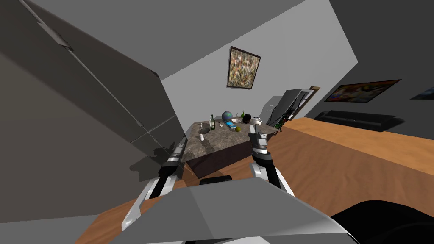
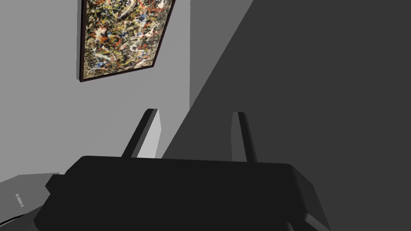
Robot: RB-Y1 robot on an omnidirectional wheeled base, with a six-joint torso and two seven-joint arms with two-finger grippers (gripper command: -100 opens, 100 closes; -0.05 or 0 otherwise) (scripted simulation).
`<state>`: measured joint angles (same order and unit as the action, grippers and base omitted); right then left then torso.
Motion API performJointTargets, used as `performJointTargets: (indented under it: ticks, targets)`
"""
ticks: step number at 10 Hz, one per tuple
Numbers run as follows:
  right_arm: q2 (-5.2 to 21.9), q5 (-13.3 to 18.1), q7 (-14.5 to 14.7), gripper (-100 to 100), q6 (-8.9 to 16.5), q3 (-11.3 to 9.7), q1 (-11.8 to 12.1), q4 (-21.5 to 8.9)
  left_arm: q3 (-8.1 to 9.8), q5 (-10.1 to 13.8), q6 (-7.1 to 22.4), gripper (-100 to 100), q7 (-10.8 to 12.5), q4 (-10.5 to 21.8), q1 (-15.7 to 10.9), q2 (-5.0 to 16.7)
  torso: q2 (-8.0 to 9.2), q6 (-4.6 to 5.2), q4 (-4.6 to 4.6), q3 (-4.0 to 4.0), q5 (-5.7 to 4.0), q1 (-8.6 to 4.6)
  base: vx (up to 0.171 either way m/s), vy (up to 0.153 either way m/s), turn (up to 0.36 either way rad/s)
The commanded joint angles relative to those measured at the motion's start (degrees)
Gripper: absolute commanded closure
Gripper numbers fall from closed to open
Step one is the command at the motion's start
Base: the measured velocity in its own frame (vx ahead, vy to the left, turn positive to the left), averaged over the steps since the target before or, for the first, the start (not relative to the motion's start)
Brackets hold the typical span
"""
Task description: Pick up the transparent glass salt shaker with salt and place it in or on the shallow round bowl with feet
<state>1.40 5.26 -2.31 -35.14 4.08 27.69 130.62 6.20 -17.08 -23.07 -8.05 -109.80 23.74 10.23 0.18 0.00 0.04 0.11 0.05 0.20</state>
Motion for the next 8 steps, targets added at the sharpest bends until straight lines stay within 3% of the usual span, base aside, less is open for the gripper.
performJointTargets:
  ticks: [1,5,8]
  targets:
    - [0.0,0.0,0.0,0,0.0,0.0,0.0,0.0,1.35,-1.5,0.8,-100,-1.3,2.6,-0.5,0.2,0.00,0.00,0.00,0.00,0.00,0.00,-0.060,0.034,-0.149]
    - [0.0,0.0,0.0,0,0.0,0.0,0.0,0.0,3.81,-5.1,2.3,-100,-5.0,9.5,-3.2,0.7,0.00,0.00,0.00,0.00,-0.03,-0.15,-0.057,0.007,-0.152]
    - [0.0,0.0,0.0,0,0.0,0.0,0.0,0.0,4.63,-7.5,3.4,-100,-8.3,14.7,-6.0,1.4,-0.14,-0.01,-0.03,-0.08,-0.06,-0.26,-0.023,-0.029,-0.119]
